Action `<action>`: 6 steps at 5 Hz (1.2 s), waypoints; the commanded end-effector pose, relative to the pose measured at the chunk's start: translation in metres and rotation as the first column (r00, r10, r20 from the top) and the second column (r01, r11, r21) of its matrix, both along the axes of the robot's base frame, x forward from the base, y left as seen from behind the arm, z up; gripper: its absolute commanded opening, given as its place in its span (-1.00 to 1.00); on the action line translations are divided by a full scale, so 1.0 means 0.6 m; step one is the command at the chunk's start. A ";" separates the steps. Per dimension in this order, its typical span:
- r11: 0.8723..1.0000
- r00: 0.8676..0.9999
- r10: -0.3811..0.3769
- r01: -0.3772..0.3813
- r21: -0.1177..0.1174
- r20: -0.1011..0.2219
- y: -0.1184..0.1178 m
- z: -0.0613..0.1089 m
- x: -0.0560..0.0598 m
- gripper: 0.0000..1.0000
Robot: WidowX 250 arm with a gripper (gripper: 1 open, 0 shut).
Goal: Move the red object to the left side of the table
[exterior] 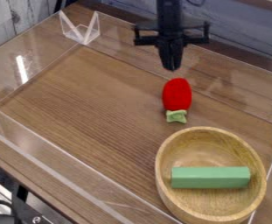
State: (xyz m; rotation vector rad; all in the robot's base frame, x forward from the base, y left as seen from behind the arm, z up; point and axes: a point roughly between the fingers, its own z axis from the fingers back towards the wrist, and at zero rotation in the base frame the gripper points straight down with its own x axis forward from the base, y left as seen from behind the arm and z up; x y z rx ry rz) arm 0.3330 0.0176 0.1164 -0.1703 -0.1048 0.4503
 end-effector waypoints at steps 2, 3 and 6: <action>0.999 0.997 0.040 -0.040 0.004 0.059 -0.026 0.001 0.003 1.00; 0.994 0.994 0.107 -0.107 0.010 0.036 -0.034 -0.037 0.007 1.00; 0.991 0.991 0.130 -0.130 0.031 -0.009 -0.067 -0.084 -0.008 -1.00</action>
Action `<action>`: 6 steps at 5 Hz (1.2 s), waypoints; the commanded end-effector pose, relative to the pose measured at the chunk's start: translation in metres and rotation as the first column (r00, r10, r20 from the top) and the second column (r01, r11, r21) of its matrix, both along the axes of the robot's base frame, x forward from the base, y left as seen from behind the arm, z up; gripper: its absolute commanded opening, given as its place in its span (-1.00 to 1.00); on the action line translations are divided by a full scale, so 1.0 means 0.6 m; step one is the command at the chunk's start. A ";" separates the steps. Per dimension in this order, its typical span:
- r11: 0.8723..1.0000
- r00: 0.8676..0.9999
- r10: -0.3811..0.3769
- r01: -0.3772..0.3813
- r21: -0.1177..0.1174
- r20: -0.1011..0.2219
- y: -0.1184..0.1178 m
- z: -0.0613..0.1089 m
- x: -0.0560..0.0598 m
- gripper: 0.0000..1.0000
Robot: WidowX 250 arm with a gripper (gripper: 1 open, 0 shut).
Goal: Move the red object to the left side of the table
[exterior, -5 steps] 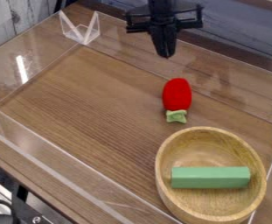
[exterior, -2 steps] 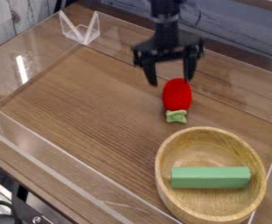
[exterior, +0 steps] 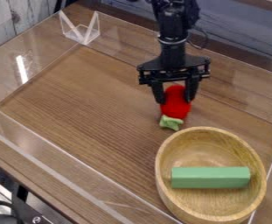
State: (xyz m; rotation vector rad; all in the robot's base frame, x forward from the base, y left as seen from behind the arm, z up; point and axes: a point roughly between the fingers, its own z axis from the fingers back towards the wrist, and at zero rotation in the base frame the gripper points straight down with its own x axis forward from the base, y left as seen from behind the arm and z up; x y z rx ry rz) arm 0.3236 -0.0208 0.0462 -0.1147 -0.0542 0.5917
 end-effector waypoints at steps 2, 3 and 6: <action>0.998 0.991 -0.062 0.065 -0.024 0.119 0.004 0.079 0.003 -1.00; 0.999 0.984 -0.028 0.036 -0.040 0.177 0.043 0.130 0.004 -1.00; 0.982 0.960 0.188 -0.183 -0.042 0.210 0.105 0.148 -0.020 -1.00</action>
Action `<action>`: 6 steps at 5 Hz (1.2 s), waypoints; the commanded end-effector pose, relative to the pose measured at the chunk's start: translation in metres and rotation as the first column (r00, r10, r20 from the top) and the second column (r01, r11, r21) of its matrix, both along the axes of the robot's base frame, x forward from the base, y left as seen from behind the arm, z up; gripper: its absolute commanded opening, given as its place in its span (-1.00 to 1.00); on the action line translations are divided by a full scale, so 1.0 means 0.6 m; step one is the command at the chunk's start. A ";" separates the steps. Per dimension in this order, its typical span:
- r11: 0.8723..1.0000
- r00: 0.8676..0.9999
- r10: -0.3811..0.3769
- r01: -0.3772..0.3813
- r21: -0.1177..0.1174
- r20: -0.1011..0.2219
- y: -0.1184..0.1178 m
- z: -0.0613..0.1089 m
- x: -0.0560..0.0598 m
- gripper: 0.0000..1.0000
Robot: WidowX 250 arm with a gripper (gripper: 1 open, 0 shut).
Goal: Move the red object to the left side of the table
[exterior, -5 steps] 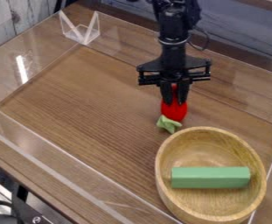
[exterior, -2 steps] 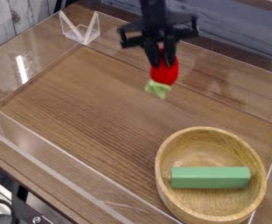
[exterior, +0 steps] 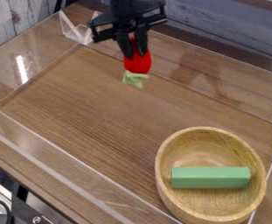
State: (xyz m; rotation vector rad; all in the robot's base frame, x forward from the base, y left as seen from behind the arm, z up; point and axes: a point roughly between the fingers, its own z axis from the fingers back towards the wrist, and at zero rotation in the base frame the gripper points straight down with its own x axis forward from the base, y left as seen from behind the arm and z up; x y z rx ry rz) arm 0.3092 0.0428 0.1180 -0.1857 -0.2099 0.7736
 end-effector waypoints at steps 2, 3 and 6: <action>0.991 0.991 0.128 -0.129 0.027 0.051 0.010 0.026 0.001 -1.00; 0.995 0.994 0.096 -0.097 0.033 0.048 -0.001 0.020 0.008 -1.00; 0.996 0.996 0.080 -0.081 0.046 0.037 0.001 0.020 0.001 -1.00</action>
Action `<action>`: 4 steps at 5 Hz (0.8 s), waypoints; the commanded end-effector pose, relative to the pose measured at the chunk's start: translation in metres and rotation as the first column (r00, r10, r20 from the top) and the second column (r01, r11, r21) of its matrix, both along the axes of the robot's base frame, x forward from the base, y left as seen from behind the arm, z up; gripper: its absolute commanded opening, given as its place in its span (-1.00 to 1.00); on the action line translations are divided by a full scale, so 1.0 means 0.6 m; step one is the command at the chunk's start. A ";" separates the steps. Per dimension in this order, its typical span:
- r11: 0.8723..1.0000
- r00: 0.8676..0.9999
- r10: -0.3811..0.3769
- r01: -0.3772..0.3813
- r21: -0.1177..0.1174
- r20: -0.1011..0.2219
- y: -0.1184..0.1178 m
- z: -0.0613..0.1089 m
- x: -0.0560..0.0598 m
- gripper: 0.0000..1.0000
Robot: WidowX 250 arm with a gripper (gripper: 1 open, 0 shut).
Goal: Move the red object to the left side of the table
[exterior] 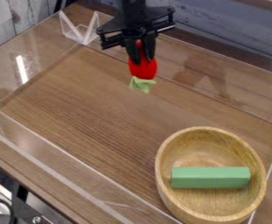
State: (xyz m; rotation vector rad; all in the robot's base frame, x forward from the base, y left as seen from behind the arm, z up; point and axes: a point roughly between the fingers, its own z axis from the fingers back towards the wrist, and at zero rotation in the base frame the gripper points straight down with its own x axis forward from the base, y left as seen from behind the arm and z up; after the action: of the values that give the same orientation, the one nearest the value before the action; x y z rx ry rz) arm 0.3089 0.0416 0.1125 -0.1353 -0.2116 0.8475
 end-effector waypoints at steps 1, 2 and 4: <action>1.000 0.998 0.026 -0.027 0.014 0.053 0.020 0.040 -0.012 -1.00; 0.997 0.996 0.071 -0.072 0.018 0.051 0.026 0.041 -0.019 -1.00; 0.990 0.989 0.139 -0.140 0.026 0.046 0.032 0.040 -0.018 -1.00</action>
State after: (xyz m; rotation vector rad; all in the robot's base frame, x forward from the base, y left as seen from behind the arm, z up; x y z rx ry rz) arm 0.2941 0.0581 0.1201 -0.1000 -0.2176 0.9811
